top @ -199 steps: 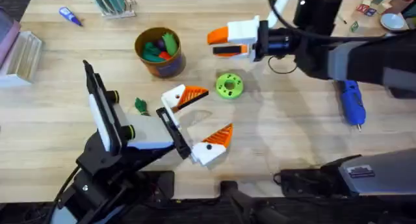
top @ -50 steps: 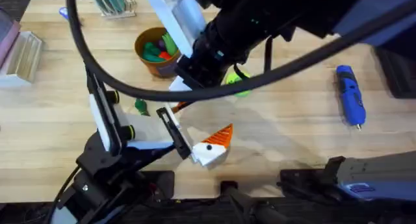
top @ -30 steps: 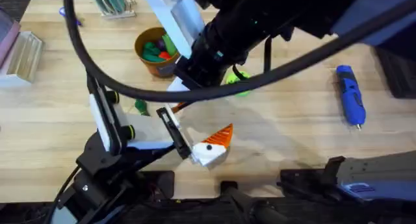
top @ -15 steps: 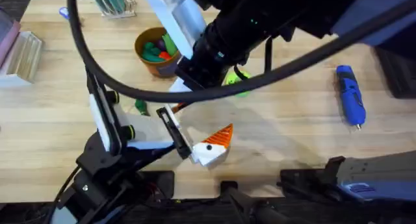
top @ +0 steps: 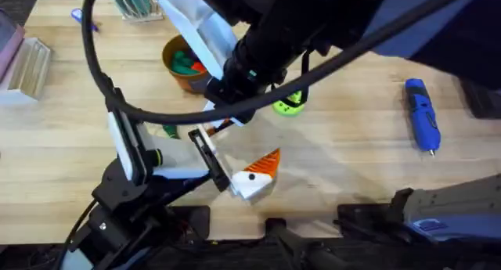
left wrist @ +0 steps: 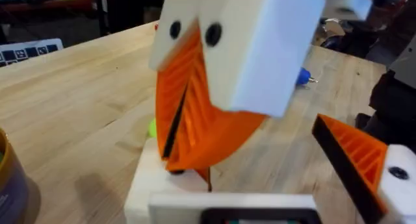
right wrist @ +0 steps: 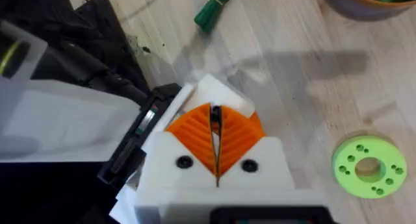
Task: Pick up the gripper from the table and insert it into the empty holder that is missing its gripper. Then pick up a screw, insert it into the mounting hole, and use the screwdriver to tighten it. Finally, clean up the table by picking up the vegetable and placing it into the bucket.
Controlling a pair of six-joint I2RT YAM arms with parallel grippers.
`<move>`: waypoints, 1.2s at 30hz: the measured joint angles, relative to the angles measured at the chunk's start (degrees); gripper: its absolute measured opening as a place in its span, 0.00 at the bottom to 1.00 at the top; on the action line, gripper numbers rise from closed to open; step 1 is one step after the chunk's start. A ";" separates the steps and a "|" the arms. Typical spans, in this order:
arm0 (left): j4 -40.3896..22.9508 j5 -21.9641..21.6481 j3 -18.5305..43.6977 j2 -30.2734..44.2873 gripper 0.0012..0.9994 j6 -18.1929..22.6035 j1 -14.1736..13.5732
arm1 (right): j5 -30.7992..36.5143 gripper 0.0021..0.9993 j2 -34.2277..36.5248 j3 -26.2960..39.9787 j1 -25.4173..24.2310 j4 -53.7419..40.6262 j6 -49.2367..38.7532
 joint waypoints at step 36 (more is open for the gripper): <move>0.04 0.20 0.00 -0.07 0.99 0.52 0.00 | -11.23 0.99 -23.25 -15.54 -22.24 -1.43 -0.44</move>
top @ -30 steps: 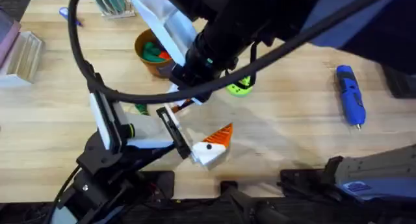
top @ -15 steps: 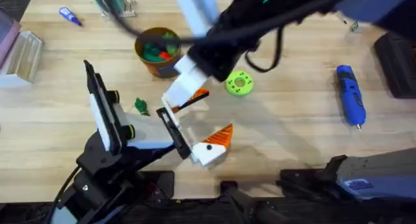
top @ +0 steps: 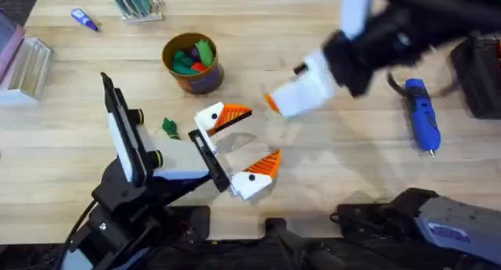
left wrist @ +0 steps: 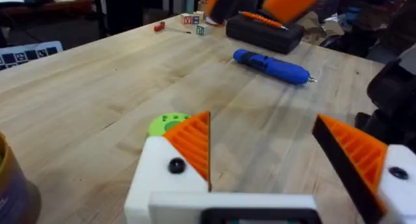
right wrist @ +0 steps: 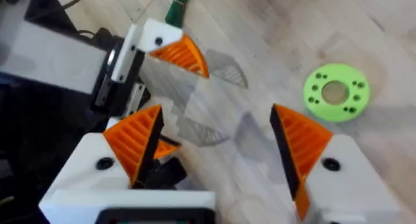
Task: Pick up the gripper from the table and insert it into the empty holder that is missing its gripper. Then pick up a screw, insert it into the mounting hole, and use the screwdriver to tighten it. Finally, clean up the table by picking up the vegetable and placing it into the bucket.
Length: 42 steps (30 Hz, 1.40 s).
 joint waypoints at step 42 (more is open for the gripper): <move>-0.01 -0.46 0.00 0.00 0.01 0.37 0.00 | -11.66 0.99 -20.89 -21.46 -9.93 1.15 -2.22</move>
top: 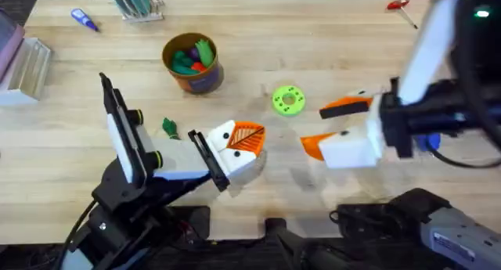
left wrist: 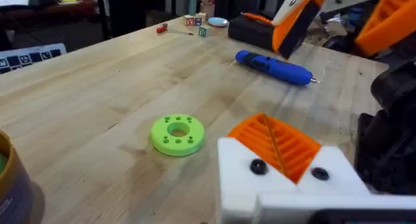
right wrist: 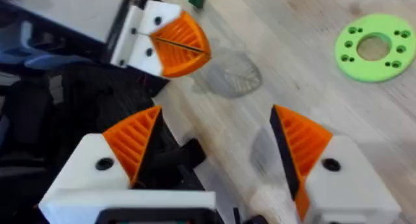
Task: Pick up the gripper from the table and insert it into the empty holder that is missing its gripper. Then pick up a screw, insert it into the mounting hole, and use the screwdriver to tighten it. Finally, clean up the table by picking up the vegetable and placing it into the bucket.
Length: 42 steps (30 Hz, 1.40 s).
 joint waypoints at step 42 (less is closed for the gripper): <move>0.00 0.02 0.00 0.00 0.01 0.00 0.00 | 48.14 0.99 39.79 5.27 -46.16 13.84 -9.03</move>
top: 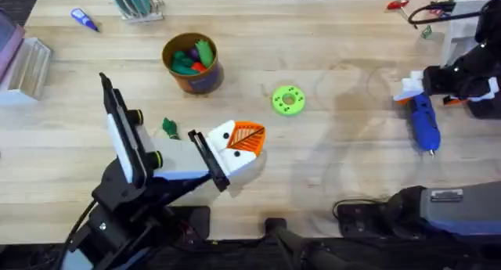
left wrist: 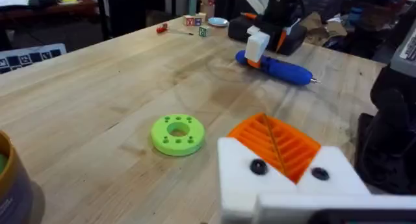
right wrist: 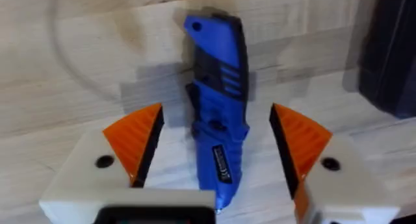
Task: Pick up the gripper from the table and insert it into the empty holder that is missing its gripper. Then pick up a screw, insert it into the mounting hole, and use the screwdriver to tighten it. Finally, clean up the table by picking up the vegetable and placing it into the bucket.
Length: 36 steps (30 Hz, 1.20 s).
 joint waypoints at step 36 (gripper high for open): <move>0.00 -0.02 0.00 0.00 0.01 0.00 0.00 | -10.64 0.54 7.63 0.79 -5.33 4.76 -9.49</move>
